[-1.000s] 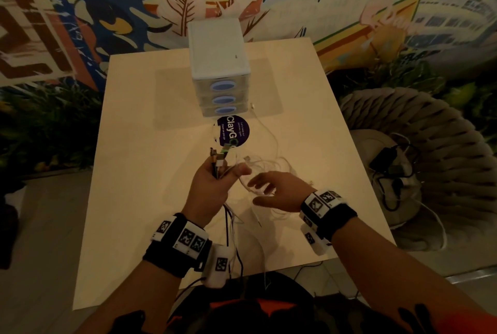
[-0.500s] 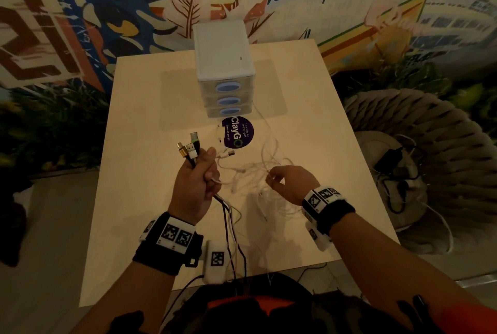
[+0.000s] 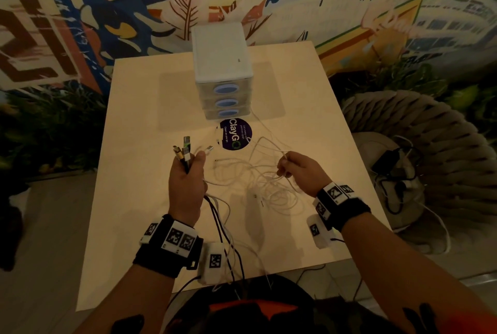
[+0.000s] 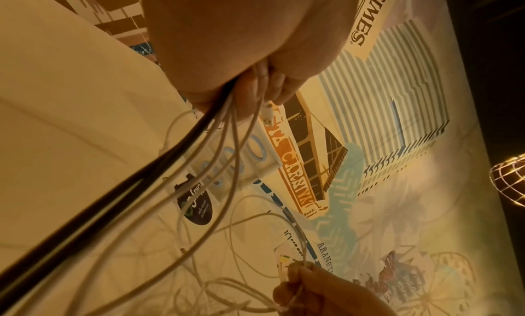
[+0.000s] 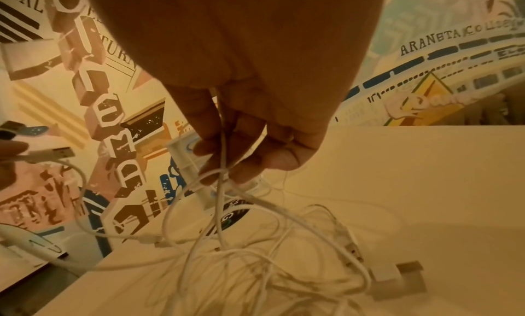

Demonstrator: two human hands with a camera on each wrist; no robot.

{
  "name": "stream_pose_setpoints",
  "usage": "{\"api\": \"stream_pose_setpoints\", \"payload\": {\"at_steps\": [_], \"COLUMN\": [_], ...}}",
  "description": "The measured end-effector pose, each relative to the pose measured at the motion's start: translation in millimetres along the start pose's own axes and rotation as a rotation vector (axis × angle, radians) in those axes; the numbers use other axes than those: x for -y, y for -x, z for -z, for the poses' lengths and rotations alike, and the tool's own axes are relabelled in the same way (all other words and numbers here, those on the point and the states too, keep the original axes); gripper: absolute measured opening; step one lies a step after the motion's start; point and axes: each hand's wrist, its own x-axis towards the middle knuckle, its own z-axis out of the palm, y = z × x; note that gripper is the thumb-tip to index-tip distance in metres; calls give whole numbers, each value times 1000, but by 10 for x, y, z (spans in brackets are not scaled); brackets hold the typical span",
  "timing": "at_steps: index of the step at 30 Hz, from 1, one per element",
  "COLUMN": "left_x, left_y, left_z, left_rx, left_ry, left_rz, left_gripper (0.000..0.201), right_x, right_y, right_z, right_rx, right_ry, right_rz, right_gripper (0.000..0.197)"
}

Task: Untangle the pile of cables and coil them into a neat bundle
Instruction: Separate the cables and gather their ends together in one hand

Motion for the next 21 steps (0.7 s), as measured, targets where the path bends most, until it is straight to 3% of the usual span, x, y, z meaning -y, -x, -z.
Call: {"api": "stream_pose_setpoints", "payload": {"at_steps": [8,13,18,21], "left_x": [-26,15,-2,11], "left_y": [55,38,100,122], "left_z": [15,27,-47,-121], "left_rx": [9,-13,27,79], "left_ry": [-35,-205,-444,-493], "left_rz": [-72,-158,-313,-331], "left_gripper": [15,25,19,14], "right_x": [-62,50,152,179], "right_y": [14,130,204,238], "right_z": [24,30,46,42], "right_rx": [-33,34,35,40], "right_ry": [128,130,200,240], "right_rz": [-97,10,163,215], "right_gripper": [24,38,26,23]}}
